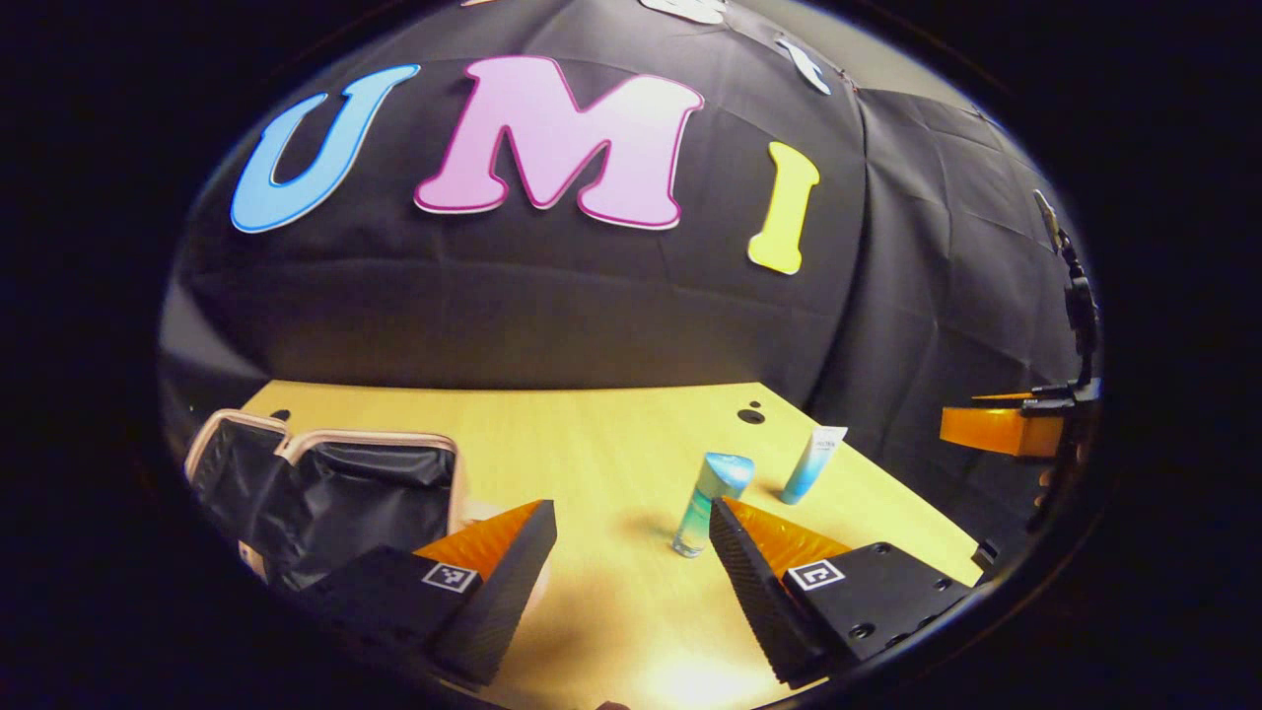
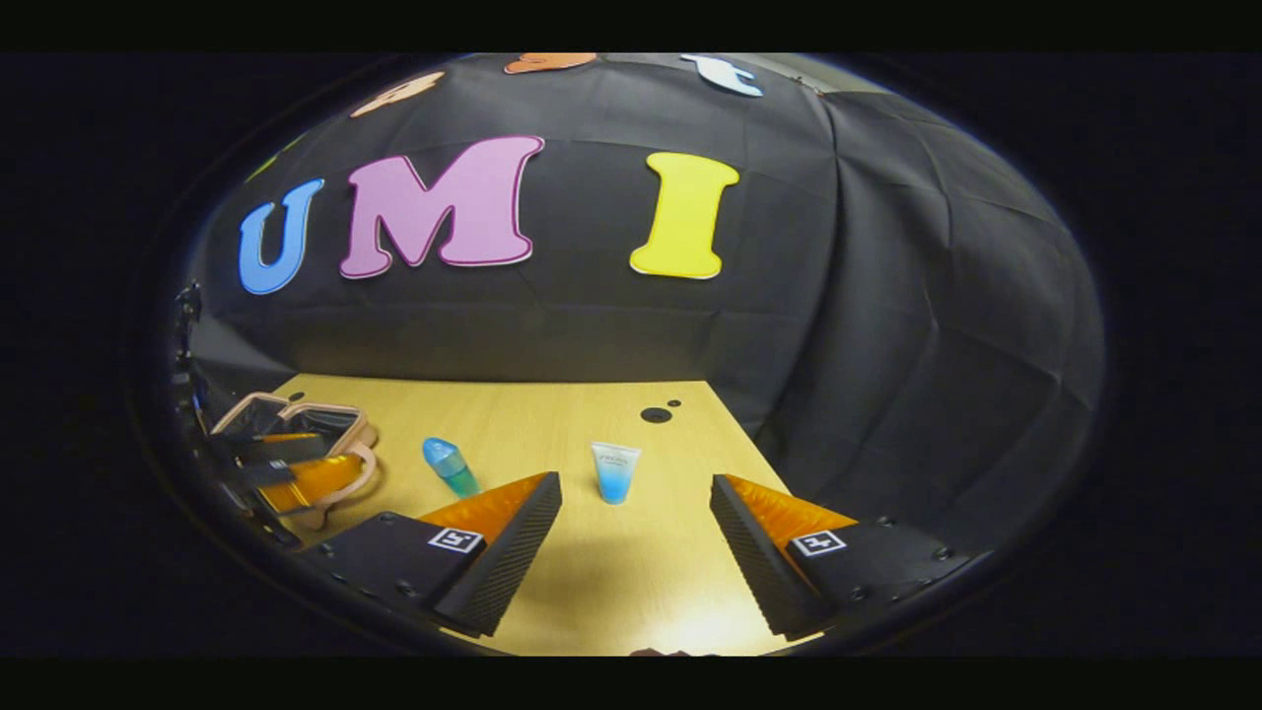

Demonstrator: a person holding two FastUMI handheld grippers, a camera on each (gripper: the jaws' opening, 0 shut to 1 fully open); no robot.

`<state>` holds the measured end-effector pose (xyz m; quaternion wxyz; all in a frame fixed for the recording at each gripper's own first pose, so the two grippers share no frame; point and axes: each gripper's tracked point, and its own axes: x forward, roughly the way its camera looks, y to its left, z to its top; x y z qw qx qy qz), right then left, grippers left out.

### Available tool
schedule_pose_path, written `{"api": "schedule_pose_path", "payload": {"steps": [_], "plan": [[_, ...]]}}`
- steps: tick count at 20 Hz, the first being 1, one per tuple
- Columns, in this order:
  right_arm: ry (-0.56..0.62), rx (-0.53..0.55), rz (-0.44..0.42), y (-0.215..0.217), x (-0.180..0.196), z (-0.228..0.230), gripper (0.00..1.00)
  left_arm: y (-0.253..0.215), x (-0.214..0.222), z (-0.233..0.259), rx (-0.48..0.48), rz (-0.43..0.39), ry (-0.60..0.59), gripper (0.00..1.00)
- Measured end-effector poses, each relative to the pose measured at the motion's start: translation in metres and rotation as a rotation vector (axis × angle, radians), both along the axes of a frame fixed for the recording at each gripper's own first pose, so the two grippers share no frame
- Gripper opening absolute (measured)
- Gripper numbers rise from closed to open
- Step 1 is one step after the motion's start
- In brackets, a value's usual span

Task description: First open the suitcase, pack the skin care products into it, and then close the suitcase.

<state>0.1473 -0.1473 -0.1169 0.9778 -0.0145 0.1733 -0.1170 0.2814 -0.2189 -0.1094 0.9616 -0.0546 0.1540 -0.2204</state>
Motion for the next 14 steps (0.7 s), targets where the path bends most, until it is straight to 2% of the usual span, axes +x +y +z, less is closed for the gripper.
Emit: {"api": "schedule_pose_path", "payload": {"steps": [4,7,14], "plan": [[0.041,0.038,0.017,-0.007,0.023,-0.019,0.97,-0.050,0.029,-0.046,0.032,-0.051,0.076,0.98],[0.090,0.034,0.045,-0.012,0.031,-0.040,0.97,-0.081,0.048,-0.062,0.081,-0.055,0.093,0.94],[0.158,0.066,0.092,-0.015,0.063,-0.083,0.97,-0.103,0.086,-0.101,0.144,0.025,0.164,0.86]]}}
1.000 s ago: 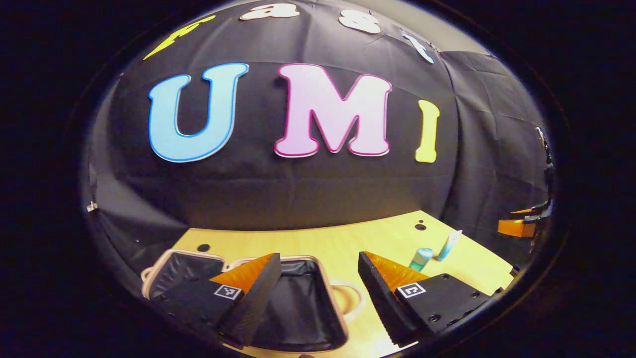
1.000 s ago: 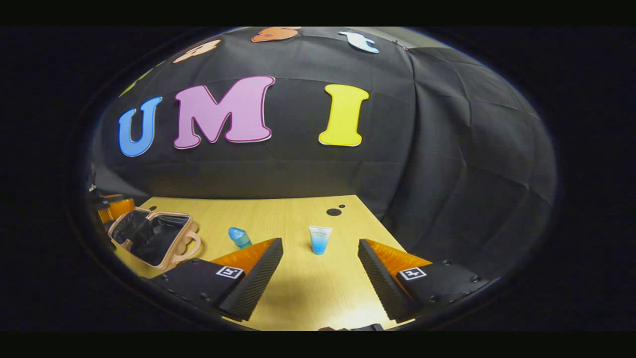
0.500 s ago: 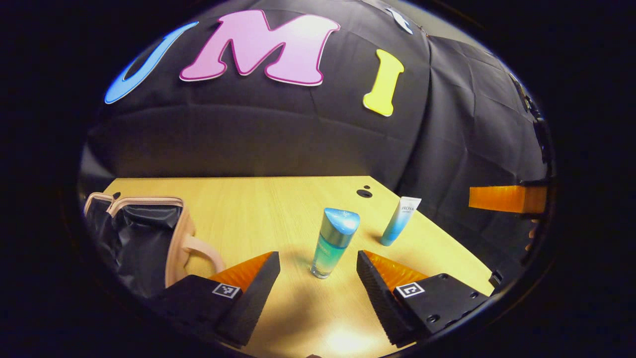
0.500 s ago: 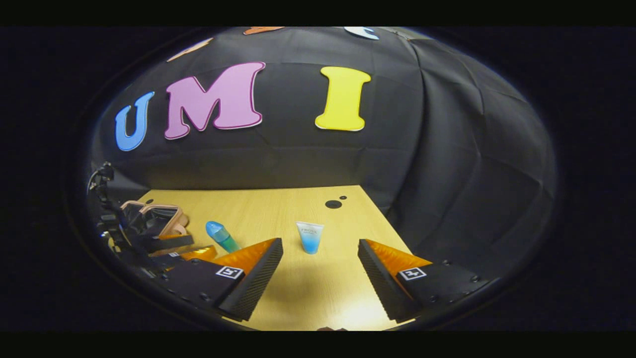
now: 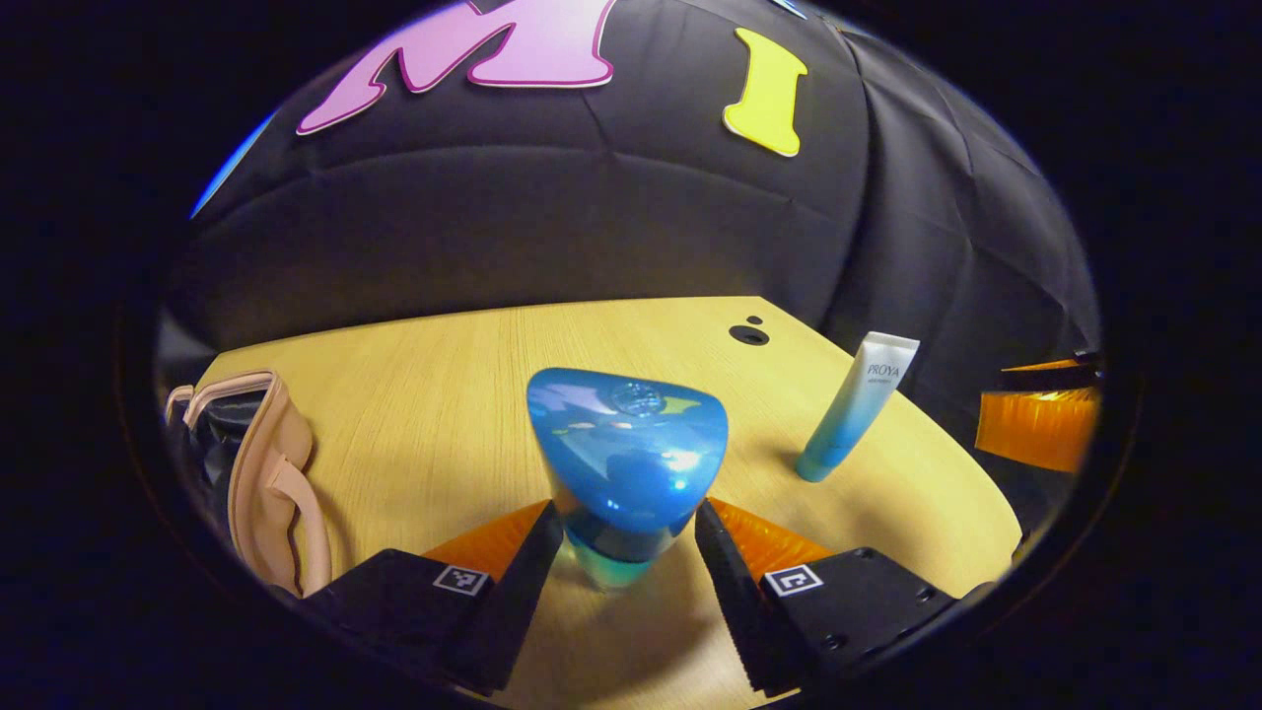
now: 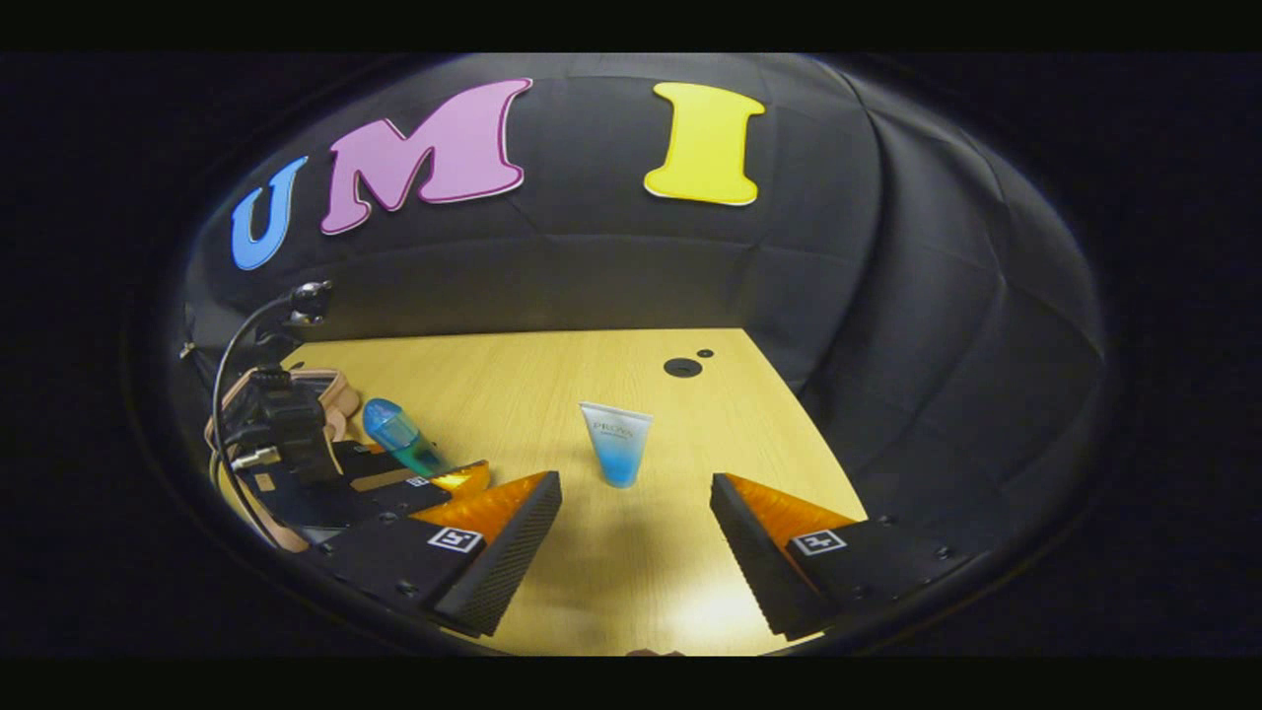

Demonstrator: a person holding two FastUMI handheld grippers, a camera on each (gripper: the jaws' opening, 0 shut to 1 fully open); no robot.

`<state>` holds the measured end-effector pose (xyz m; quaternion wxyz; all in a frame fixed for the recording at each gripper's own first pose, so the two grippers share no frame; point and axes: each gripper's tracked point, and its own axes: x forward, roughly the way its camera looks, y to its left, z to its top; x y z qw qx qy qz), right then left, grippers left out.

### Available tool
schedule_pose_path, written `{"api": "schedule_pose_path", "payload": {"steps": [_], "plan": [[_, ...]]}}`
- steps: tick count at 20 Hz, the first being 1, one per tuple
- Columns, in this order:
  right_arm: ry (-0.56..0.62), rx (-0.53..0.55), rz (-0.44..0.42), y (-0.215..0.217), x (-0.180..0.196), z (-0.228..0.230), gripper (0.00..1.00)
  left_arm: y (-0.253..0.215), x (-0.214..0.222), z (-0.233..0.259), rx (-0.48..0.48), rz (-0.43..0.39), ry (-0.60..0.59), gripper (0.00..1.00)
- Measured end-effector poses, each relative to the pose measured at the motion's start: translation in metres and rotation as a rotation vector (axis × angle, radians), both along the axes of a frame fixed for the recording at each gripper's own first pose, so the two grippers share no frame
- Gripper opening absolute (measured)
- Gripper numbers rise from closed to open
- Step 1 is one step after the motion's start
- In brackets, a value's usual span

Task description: First open the suitcase, pack the skin care products into it, and then close the suitcase.

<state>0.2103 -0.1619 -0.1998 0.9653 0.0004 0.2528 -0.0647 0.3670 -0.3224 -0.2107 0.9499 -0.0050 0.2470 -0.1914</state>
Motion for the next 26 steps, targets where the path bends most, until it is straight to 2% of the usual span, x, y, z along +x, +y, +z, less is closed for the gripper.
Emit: {"api": "schedule_pose_path", "payload": {"steps": [1,3,4,6,7,8,9,10,11,13,14,15,16,17,18,19,20,21,22,25,26], "plan": [[0.009,0.005,0.008,0.001,0.007,-0.007,0.97,0.000,0.003,-0.004,0.011,0.014,0.006,0.83],[0.021,0.012,0.023,0.002,0.024,-0.020,0.97,0.006,0.008,-0.010,0.032,0.059,0.022,0.66],[0.023,0.007,0.028,0.003,0.033,-0.027,0.97,0.006,0.010,-0.012,0.018,0.066,0.024,0.51],[0.025,0.006,0.027,0.004,0.050,-0.042,0.97,0.009,0.007,-0.011,0.031,0.074,0.030,0.49],[0.023,0.013,0.012,0.003,0.063,-0.052,0.97,0.011,0.007,-0.011,0.040,0.072,0.028,0.52],[0.023,0.016,-0.001,0.000,0.072,-0.059,0.93,0.012,0.006,-0.011,0.034,0.074,0.028,0.48],[0.026,0.019,-0.013,-0.002,0.077,-0.064,0.97,0.012,0.007,-0.012,0.032,0.075,0.029,0.48],[0.028,0.025,-0.023,-0.005,0.079,-0.069,0.93,0.012,0.006,-0.012,0.031,0.076,0.032,0.48],[0.038,0.027,-0.039,-0.009,0.081,-0.076,0.97,0.012,0.005,-0.012,0.033,0.070,0.034,0.48],[0.030,0.035,-0.043,-0.011,0.089,-0.082,0.97,0.012,0.005,-0.012,0.031,0.062,0.032,0.48],[0.027,0.035,-0.044,-0.012,0.091,-0.082,0.95,0.012,0.005,-0.013,0.027,0.065,0.032,0.52],[0.027,0.036,-0.042,-0.009,0.093,-0.084,0.86,0.012,0.005,-0.013,0.024,0.069,0.032,0.48],[0.028,0.034,-0.037,-0.008,0.093,-0.086,0.70,0.013,0.005,-0.015,0.023,0.073,0.036,0.46],[0.032,0.025,-0.035,-0.007,0.094,-0.088,0.64,0.013,0.005,-0.016,0.023,0.079,0.037,0.49],[0.025,0.019,-0.028,-0.006,0.096,-0.087,0.50,0.013,0.005,-0.016,0.023,0.081,0.038,0.53],[0.030,0.028,-0.008,0.000,0.096,-0.088,0.52,0.013,0.005,-0.015,0.024,0.083,0.032,0.50],[0.035,0.028,0.016,0.004,0.094,-0.088,0.49,0.015,0.006,-0.012,0.023,0.093,0.014,0.49],[0.043,0.024,0.033,0.007,0.092,-0.089,0.42,0.017,0.005,-0.011,0.020,0.105,0.007,0.48],[0.052,0.017,0.044,0.008,0.087,-0.090,0.47,0.020,0.007,-0.009,0.019,0.129,-0.006,0.47],[0.033,0.009,0.048,0.010,0.080,-0.077,0.43,0.030,0.003,-0.004,-0.015,0.181,-0.018,0.47],[0.025,0.008,0.049,0.011,0.078,-0.071,0.47,0.034,0.002,-0.002,-0.015,0.194,-0.019,0.43]]}}
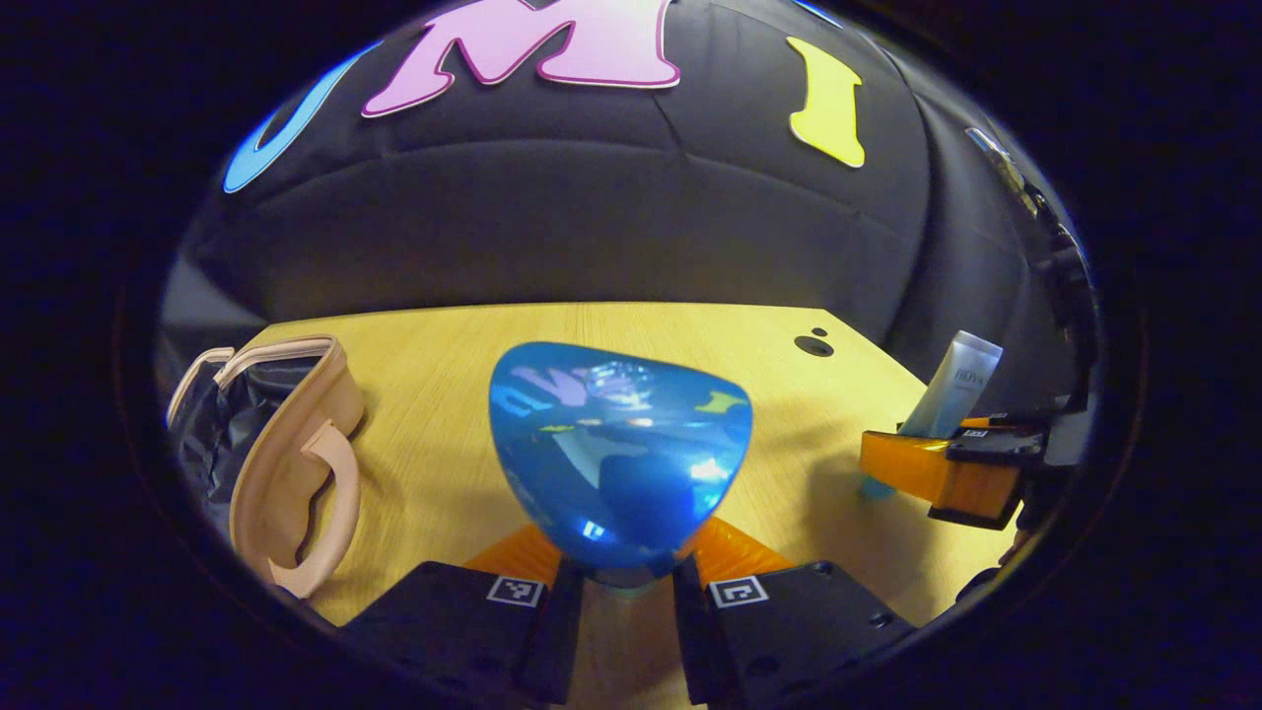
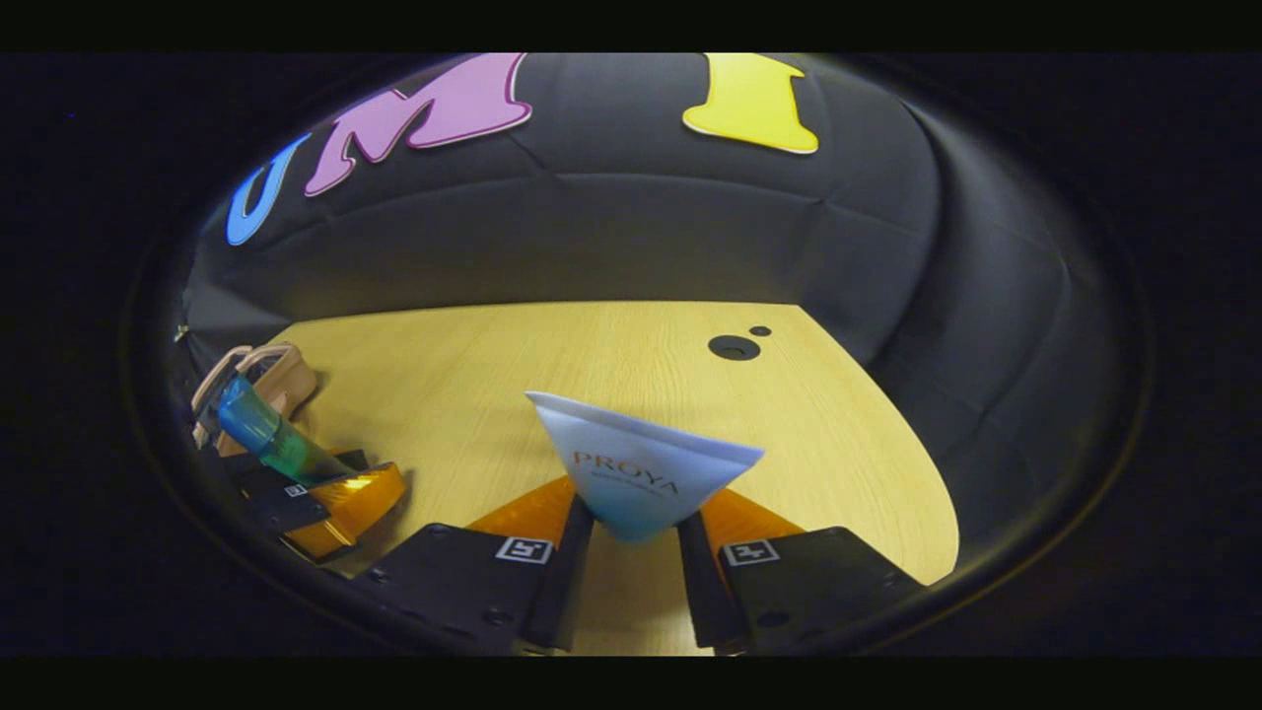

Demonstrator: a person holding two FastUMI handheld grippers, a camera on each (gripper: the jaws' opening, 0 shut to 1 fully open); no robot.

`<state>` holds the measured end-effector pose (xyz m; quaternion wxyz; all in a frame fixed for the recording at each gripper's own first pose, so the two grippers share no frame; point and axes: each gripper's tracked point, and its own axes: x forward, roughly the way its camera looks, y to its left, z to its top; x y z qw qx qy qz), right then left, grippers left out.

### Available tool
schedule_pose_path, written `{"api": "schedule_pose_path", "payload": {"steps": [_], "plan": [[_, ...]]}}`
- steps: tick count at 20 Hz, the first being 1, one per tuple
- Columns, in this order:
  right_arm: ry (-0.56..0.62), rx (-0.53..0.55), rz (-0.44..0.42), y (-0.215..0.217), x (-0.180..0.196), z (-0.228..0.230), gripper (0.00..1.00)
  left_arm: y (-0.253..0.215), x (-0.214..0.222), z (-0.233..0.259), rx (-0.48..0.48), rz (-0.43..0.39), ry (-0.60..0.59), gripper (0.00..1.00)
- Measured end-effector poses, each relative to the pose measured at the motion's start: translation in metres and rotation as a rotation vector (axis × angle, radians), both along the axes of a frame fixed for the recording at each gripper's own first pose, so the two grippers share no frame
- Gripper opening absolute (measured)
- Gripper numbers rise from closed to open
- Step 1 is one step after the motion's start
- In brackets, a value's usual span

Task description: First open the suitcase, pack the skin care products into it, and then close the suitcase.

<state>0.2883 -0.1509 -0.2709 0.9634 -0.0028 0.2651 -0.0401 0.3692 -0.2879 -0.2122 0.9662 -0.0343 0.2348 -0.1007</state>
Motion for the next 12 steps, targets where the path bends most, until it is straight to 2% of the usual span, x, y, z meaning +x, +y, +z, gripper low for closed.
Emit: {"api": "schedule_pose_path", "payload": {"steps": [1,7,8,11,12], "plan": [[-0.011,-0.002,0.004,0.002,-0.002,0.007,0.48,0.006,-0.002,0.005,0.000,0.013,-0.008,0.46],[-0.054,-0.014,0.073,0.029,-0.024,0.042,0.47,0.049,-0.024,0.061,0.009,0.027,-0.097,0.46],[-0.057,-0.011,0.087,0.036,-0.029,0.048,0.42,0.059,-0.031,0.071,0.020,0.029,-0.111,0.46],[-0.089,-0.011,0.146,0.065,-0.044,0.070,0.47,0.096,-0.054,0.101,0.056,0.039,-0.155,0.46],[-0.096,-0.004,0.164,0.077,-0.050,0.077,0.47,0.110,-0.061,0.109,0.077,0.046,-0.164,0.50]]}}
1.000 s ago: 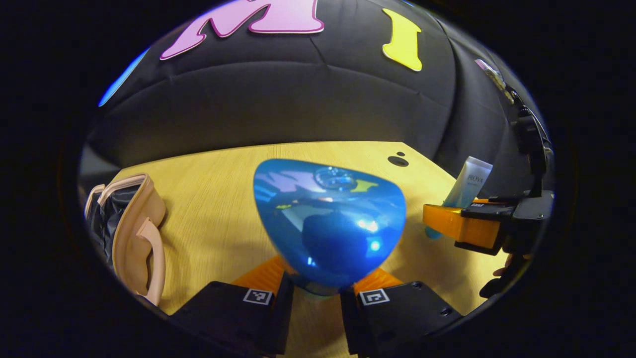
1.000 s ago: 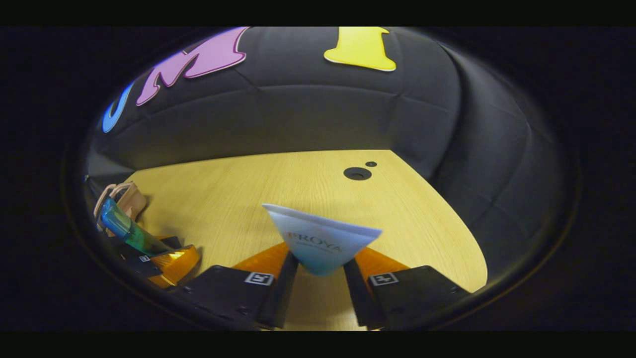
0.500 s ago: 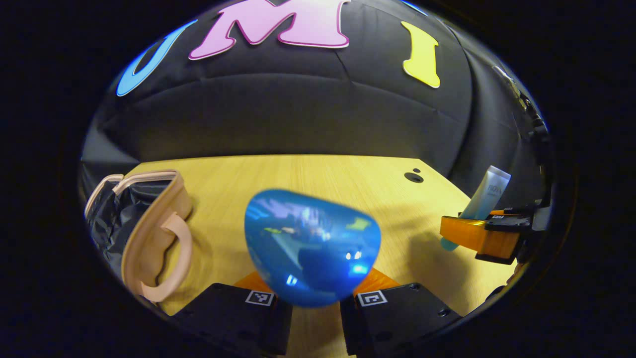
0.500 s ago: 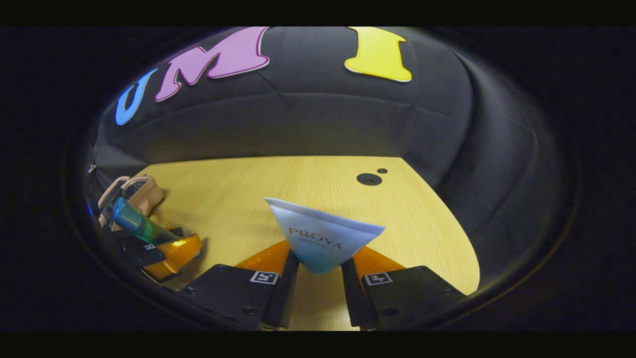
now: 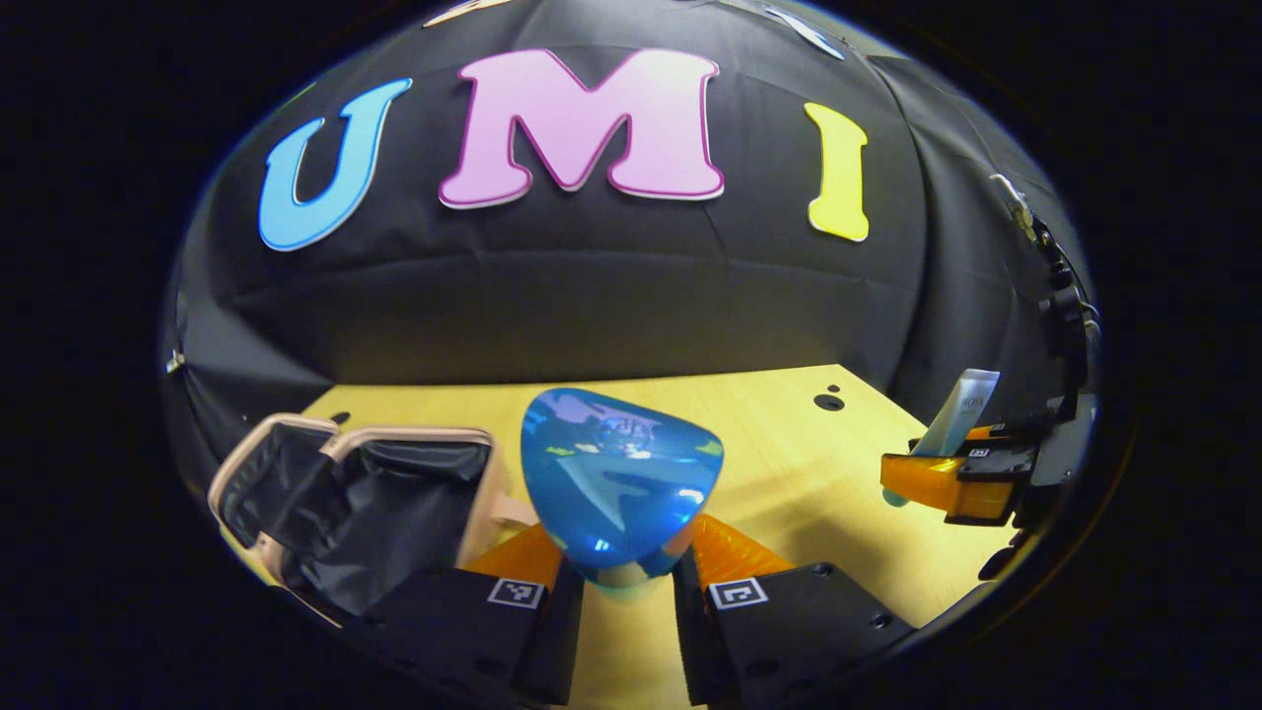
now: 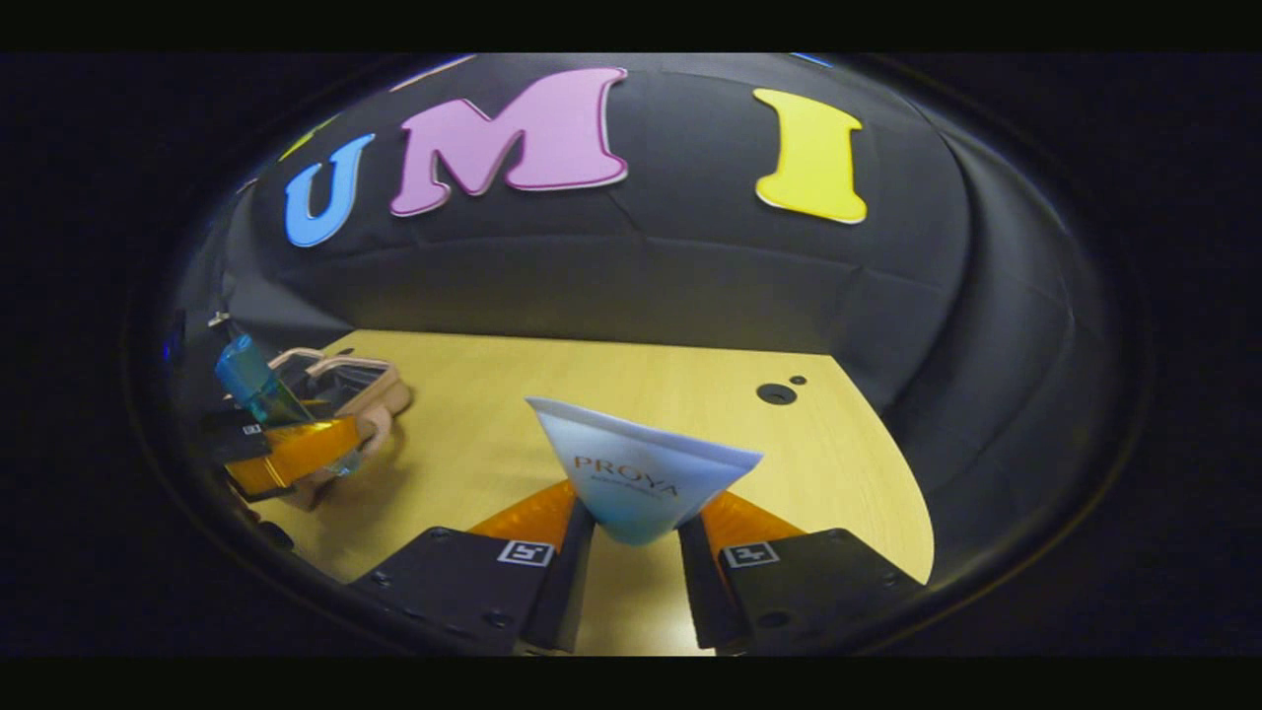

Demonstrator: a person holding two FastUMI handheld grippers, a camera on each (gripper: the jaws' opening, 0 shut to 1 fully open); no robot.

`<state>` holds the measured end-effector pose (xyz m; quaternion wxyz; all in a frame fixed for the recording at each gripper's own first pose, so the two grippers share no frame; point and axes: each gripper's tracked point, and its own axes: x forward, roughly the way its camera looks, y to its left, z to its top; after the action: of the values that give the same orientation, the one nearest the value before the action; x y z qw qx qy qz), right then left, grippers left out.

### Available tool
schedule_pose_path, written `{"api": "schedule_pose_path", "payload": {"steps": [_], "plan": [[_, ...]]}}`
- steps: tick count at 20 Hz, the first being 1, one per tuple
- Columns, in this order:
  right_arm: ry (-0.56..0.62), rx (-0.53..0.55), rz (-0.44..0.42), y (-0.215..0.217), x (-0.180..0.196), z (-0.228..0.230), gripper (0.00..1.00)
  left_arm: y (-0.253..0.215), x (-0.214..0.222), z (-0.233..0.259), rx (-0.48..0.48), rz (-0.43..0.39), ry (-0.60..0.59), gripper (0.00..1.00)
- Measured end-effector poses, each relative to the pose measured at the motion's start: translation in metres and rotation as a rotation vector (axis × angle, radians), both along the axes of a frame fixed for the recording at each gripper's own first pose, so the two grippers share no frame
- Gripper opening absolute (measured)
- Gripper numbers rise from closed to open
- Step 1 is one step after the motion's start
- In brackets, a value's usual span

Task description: First open the suitcase, pack the skin care products into it, and then close the suitcase.

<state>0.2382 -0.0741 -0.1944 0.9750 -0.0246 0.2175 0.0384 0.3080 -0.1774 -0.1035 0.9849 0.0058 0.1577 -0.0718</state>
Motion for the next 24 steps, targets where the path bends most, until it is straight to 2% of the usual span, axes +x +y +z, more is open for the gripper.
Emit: {"api": "schedule_pose_path", "payload": {"steps": [1,3,8,10,12,15,16,18,21,24], "plan": [[-0.007,0.005,0.020,0.012,-0.006,0.006,0.47,0.018,-0.008,0.006,0.026,0.022,-0.011,0.46],[-0.023,0.008,0.057,0.037,-0.017,0.018,0.47,0.051,-0.019,0.015,0.048,0.060,-0.011,0.46],[-0.062,0.023,0.143,0.109,-0.044,0.047,0.47,0.145,-0.035,0.007,-0.003,0.168,0.033,0.46],[-0.080,0.028,0.172,0.137,-0.053,0.061,0.47,0.183,-0.034,-0.005,0.018,0.181,0.064,0.49],[-0.095,0.044,0.195,0.162,-0.063,0.073,0.47,0.209,-0.029,-0.020,0.025,0.173,0.107,0.46],[-0.104,0.076,0.222,0.194,-0.084,0.083,0.47,0.239,-0.023,-0.051,0.011,0.176,0.206,0.46],[-0.099,0.088,0.227,0.201,-0.091,0.082,0.47,0.245,-0.020,-0.062,0.007,0.175,0.242,0.43],[-0.068,0.119,0.235,0.213,-0.110,0.076,0.47,0.251,-0.016,-0.082,0.008,0.170,0.314,0.46],[-0.005,0.155,0.238,0.219,-0.132,0.060,0.47,0.254,-0.008,-0.111,0.042,0.161,0.436,0.46],[0.011,0.181,0.223,0.210,-0.143,0.058,0.47,0.251,0.009,-0.118,0.093,0.126,0.509,0.46]]}}
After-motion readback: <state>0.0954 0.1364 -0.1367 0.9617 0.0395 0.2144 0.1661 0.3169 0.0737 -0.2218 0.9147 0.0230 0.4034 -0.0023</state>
